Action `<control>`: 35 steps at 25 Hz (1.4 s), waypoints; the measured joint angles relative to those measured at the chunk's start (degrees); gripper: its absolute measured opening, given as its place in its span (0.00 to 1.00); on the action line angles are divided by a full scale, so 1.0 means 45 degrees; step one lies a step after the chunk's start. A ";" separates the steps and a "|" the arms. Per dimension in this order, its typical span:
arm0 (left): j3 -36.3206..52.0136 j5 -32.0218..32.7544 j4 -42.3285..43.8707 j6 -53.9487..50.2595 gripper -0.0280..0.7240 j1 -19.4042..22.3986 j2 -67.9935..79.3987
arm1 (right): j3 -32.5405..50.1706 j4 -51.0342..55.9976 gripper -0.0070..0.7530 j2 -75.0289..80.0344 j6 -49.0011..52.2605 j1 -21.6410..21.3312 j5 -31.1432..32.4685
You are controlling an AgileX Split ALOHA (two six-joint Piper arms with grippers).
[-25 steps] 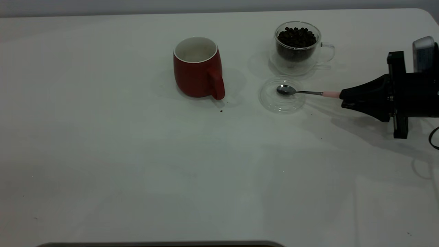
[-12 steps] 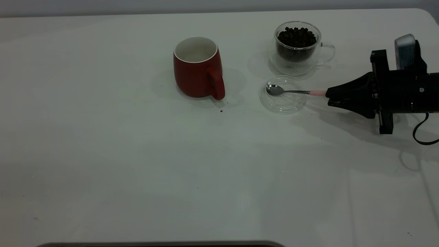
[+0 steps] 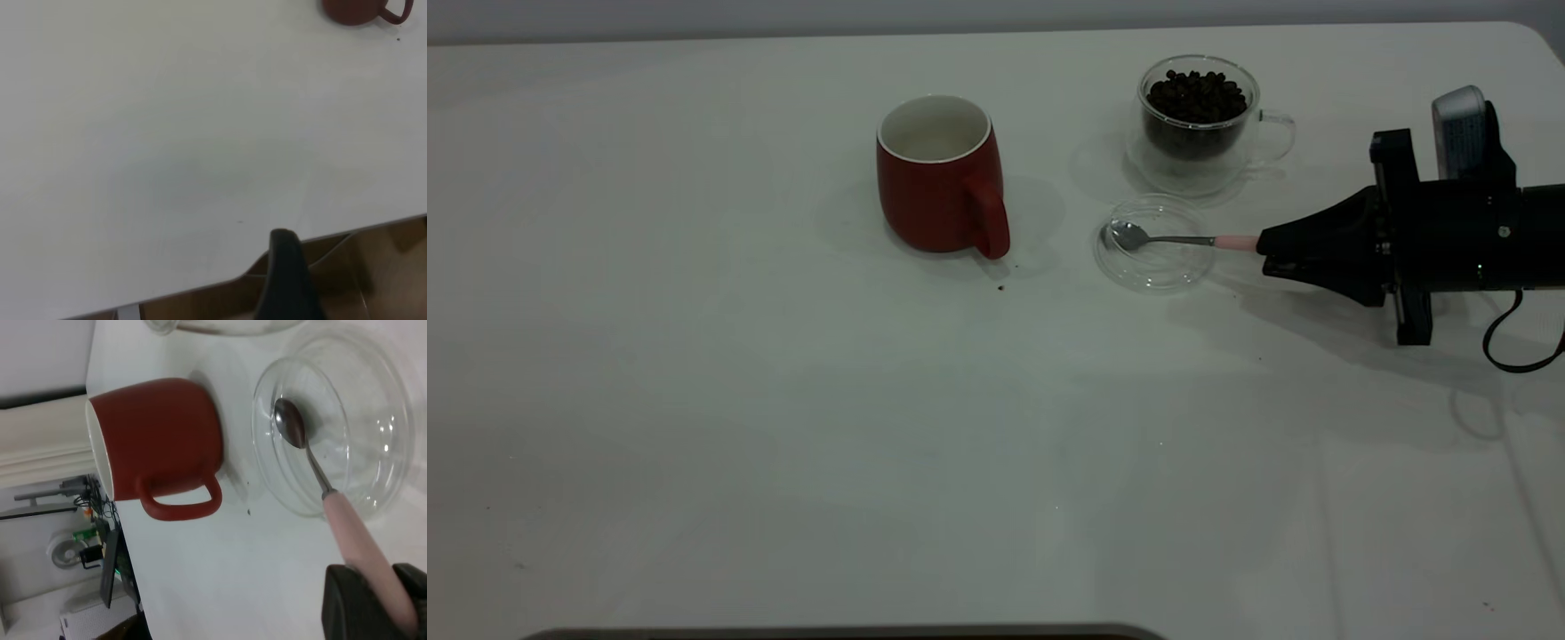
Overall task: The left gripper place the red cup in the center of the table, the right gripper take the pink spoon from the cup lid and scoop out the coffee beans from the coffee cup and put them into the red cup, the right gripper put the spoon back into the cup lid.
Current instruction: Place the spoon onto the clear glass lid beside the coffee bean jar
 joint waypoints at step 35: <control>0.0000 0.0000 0.0000 0.0026 0.82 0.0000 0.0000 | 0.0000 0.0000 0.50 0.0048 0.0056 0.0000 0.0042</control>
